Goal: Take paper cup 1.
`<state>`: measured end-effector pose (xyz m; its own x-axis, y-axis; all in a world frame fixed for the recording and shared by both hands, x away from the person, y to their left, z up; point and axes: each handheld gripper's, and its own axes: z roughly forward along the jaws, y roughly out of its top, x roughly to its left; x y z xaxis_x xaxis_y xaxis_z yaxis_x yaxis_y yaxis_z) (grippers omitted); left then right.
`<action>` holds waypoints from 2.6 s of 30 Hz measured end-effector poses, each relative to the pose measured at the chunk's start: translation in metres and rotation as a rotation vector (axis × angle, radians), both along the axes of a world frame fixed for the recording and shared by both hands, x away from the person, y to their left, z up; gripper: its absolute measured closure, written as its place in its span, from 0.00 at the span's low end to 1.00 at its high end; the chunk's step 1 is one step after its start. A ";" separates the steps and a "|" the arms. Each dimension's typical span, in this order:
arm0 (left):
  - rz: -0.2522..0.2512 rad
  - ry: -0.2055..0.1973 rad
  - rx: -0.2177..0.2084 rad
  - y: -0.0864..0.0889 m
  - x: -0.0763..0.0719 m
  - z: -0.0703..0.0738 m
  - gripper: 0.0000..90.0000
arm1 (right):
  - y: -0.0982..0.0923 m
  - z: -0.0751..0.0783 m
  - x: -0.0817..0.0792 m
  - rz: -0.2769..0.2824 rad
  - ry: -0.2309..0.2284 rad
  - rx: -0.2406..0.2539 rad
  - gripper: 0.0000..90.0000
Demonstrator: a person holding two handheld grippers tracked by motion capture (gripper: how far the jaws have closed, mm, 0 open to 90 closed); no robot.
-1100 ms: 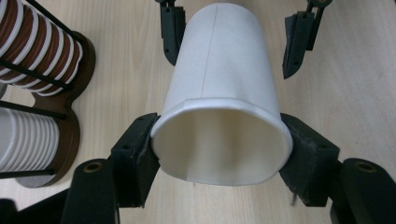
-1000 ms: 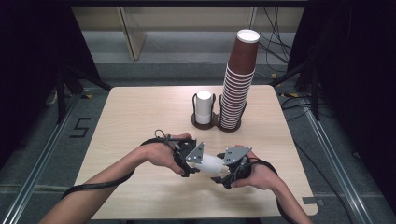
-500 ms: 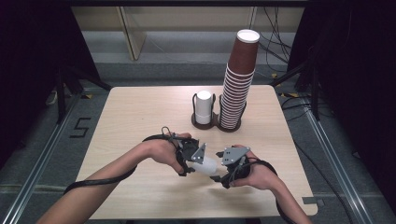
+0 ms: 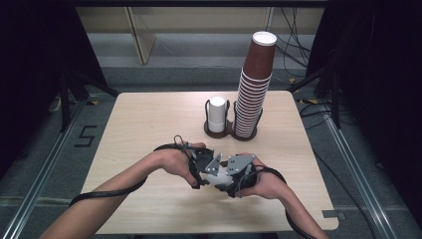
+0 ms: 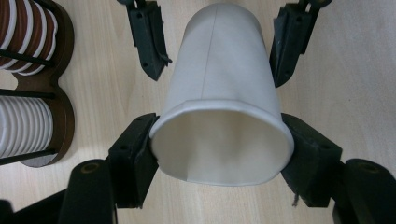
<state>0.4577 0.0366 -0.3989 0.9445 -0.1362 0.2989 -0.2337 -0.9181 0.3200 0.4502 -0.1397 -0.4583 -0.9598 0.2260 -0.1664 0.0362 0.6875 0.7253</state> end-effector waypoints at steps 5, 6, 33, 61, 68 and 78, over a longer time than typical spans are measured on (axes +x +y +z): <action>-0.007 0.001 -0.008 -0.001 0.000 0.000 0.37 | 0.003 -0.002 -0.001 0.001 0.015 -0.008 0.36; -0.006 0.002 -0.008 -0.001 -0.001 0.000 0.37 | 0.003 -0.002 -0.001 0.002 0.018 -0.005 0.38; 0.177 0.145 -0.460 0.034 0.008 -0.015 0.07 | -0.042 -0.021 -0.013 -0.125 -0.095 0.265 0.38; 0.071 0.240 -0.516 0.016 0.014 -0.018 0.20 | -0.028 -0.021 -0.018 -0.061 -0.130 0.268 0.37; 0.055 0.220 -0.511 0.016 0.014 -0.017 0.24 | -0.028 -0.021 -0.017 -0.052 -0.133 0.267 0.38; 0.048 0.184 -0.476 0.014 0.010 -0.012 0.28 | -0.026 -0.020 -0.018 -0.071 -0.096 0.255 0.37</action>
